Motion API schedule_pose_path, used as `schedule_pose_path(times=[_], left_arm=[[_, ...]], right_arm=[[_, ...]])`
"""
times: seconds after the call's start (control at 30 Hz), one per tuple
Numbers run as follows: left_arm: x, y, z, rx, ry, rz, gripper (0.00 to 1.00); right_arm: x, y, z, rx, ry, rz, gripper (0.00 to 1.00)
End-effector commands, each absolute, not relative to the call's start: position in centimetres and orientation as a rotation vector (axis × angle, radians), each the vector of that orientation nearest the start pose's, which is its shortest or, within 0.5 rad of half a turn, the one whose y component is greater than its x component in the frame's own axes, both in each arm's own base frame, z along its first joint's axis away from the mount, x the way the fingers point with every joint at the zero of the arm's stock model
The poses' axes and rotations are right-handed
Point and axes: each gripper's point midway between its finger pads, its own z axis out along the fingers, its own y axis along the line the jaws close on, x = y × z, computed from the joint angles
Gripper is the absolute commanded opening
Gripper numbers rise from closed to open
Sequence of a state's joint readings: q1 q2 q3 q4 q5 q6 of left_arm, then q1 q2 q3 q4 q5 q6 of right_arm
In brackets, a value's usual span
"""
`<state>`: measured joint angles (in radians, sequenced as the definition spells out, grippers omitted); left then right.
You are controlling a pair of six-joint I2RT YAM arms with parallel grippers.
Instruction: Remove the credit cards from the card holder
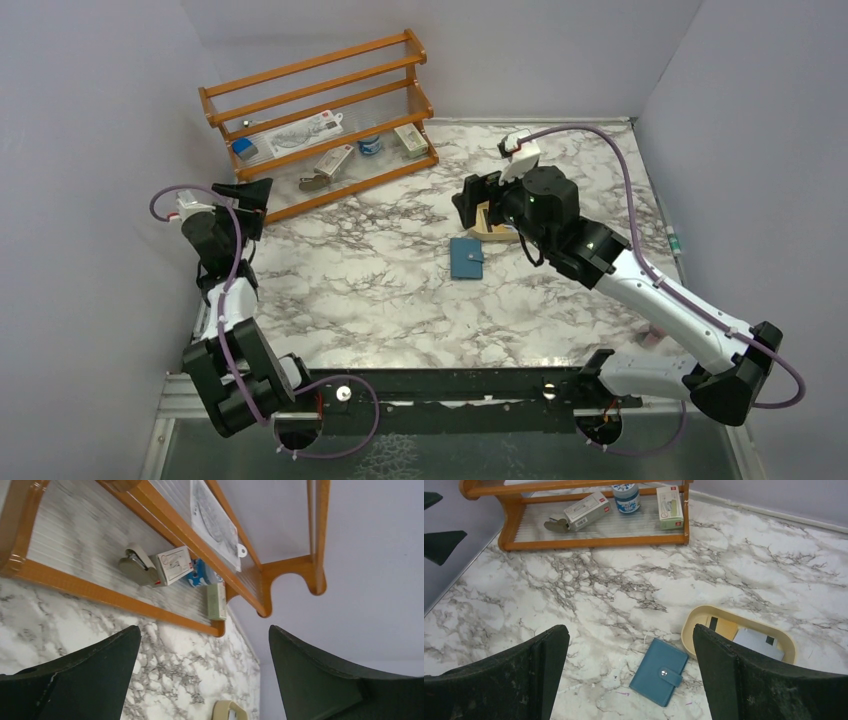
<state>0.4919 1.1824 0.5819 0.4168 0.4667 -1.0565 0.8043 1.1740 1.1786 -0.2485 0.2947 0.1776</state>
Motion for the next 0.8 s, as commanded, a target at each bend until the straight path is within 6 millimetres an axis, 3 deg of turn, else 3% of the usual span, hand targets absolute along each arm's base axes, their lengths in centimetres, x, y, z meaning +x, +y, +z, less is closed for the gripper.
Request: schedule_pose_path(times=[0.0, 0.23, 0.4, 0.6, 0.77], left_arm=[[38.1, 6.8, 25.6, -0.896, 1.253, -0.947, 0.99], [41.5, 7.1, 24.9, -0.918, 1.214, -0.89, 0.99], [44.0, 7.7, 22.9, -0.944, 1.188, -0.888, 0.95], [45.6, 9.0, 21.9, -0.948, 1.13, -0.822, 0.9], [46.6, 9.9, 22.4, -0.918, 1.055, -0.8, 0.83]], right_arm=[[29.0, 25.6, 31.8, -0.39, 1.791, 0.505, 1.0], [28.2, 25.0, 31.3, -0.383, 1.791, 0.52, 1.0], [27.7, 24.3, 30.7, -0.385, 1.791, 0.51, 1.0], [27.5, 24.0, 29.9, -0.4, 1.801, 0.495, 1.0], [27.5, 24.6, 28.9, -0.431, 1.816, 0.501, 1.0]])
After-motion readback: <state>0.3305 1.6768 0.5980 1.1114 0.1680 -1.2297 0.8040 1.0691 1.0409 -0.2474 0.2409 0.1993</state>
